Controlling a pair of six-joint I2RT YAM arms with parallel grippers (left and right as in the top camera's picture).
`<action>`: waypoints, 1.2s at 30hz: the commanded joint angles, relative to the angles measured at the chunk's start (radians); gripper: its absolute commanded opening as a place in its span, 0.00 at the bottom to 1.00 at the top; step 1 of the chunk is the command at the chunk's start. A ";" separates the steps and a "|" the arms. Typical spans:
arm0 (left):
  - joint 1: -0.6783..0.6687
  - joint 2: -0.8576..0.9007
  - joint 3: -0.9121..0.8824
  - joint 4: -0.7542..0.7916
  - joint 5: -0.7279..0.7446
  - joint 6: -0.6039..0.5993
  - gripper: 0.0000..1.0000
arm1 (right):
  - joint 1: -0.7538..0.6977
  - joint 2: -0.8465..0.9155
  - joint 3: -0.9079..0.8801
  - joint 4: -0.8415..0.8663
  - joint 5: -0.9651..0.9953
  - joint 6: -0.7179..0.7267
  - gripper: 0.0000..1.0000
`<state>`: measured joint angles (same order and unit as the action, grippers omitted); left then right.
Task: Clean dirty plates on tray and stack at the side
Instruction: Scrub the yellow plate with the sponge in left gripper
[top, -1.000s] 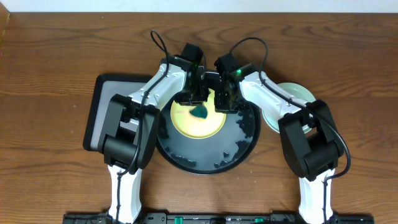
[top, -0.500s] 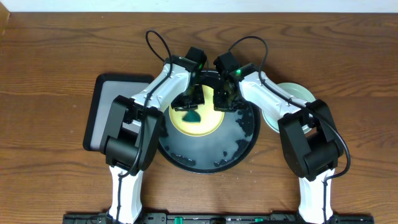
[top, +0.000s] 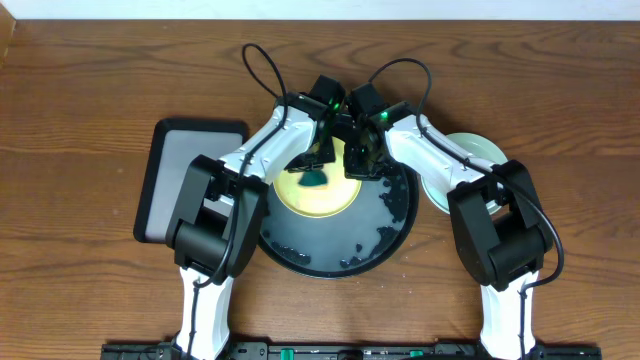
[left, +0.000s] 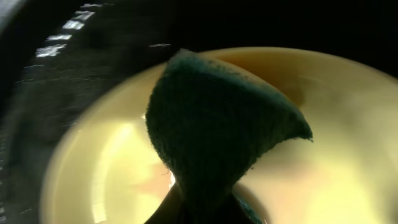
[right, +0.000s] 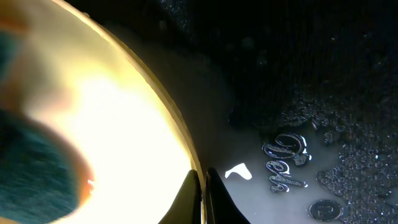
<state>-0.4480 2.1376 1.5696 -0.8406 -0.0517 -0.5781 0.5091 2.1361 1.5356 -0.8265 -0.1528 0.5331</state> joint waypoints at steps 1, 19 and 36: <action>0.023 0.003 0.000 -0.085 -0.174 -0.071 0.07 | 0.013 0.010 -0.014 -0.003 0.032 -0.007 0.01; 0.019 0.004 -0.010 0.026 0.025 -0.051 0.07 | 0.011 0.010 -0.014 -0.005 0.032 -0.014 0.01; 0.024 0.004 -0.010 -0.032 0.339 0.208 0.07 | 0.011 0.010 -0.014 -0.003 0.032 -0.014 0.01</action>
<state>-0.4126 2.1334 1.5692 -0.9337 0.0685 -0.4801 0.5095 2.1365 1.5356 -0.8219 -0.1539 0.5301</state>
